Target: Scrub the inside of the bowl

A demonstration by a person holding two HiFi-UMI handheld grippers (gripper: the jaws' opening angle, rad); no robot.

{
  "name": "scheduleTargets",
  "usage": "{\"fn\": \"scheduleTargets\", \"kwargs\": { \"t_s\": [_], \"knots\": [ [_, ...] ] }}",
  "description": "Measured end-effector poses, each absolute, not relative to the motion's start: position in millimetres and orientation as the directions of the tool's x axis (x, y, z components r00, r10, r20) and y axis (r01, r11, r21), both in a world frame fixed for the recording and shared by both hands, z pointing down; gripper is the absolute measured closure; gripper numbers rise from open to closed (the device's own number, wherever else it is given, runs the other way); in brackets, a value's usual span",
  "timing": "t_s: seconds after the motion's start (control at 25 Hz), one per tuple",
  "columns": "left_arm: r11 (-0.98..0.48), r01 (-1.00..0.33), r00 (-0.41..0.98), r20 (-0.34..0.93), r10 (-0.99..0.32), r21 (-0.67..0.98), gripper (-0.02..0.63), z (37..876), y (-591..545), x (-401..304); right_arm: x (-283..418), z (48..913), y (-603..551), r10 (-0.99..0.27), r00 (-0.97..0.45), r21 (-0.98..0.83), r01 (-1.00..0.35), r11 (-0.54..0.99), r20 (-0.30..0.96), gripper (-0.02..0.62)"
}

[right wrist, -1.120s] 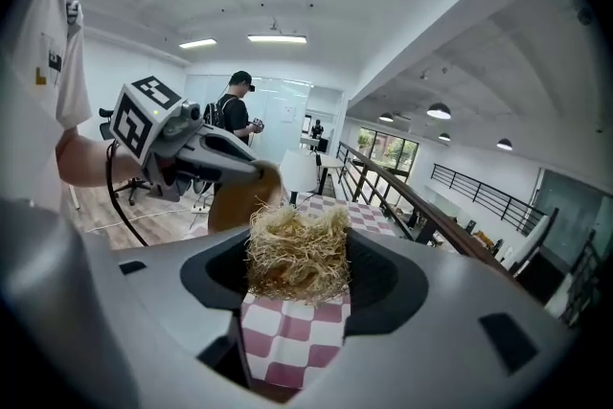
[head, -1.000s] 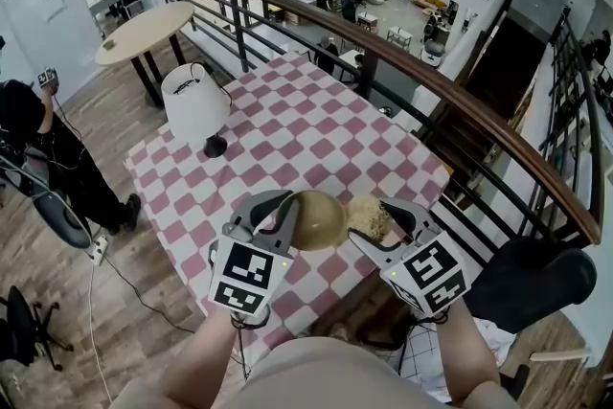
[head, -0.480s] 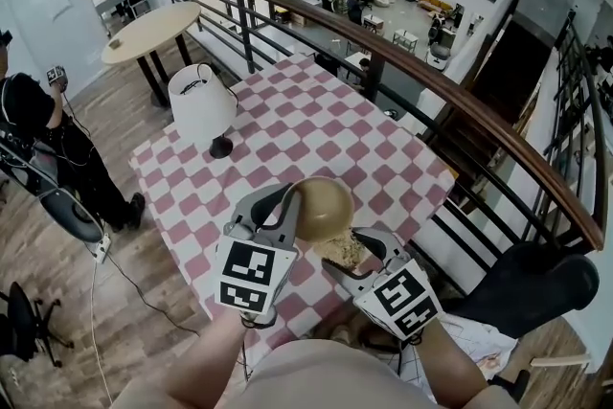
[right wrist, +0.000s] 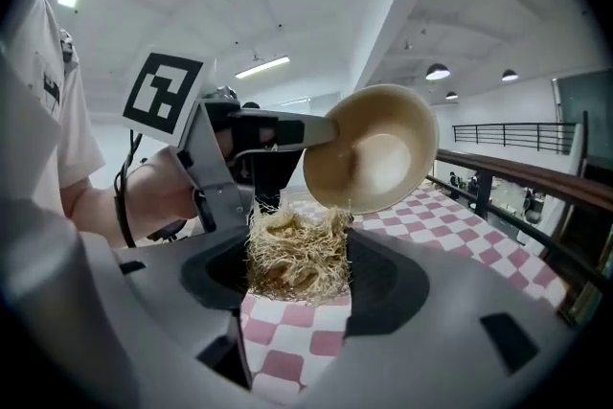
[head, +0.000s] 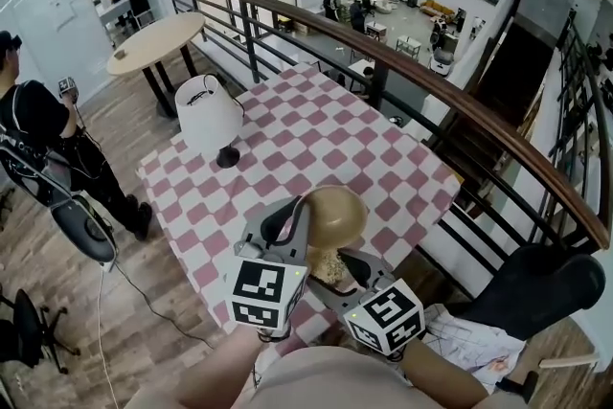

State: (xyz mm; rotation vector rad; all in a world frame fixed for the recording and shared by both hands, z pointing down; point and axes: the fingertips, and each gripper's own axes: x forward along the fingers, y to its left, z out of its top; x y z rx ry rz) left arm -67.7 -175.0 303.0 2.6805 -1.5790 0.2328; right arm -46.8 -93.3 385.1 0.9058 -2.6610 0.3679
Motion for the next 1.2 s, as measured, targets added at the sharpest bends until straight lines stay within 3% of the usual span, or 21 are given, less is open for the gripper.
{"fn": "scheduleTargets", "kwargs": {
  "t_s": [0.44, 1.2],
  "knots": [
    [-0.488, -0.87, 0.469, 0.184, -0.864, -0.076, 0.58, 313.8, -170.9, -71.9, -51.1, 393.8, -92.4, -0.588, -0.75, -0.234, -0.657, 0.717, 0.303, 0.337],
    [-0.539, -0.828, 0.484, 0.29, -0.826, -0.154, 0.583, 342.7, -163.9, -69.4, 54.5, 362.9, -140.9, -0.782, -0.588, -0.217, -0.807, 0.549, 0.208, 0.337]
  ]
}}
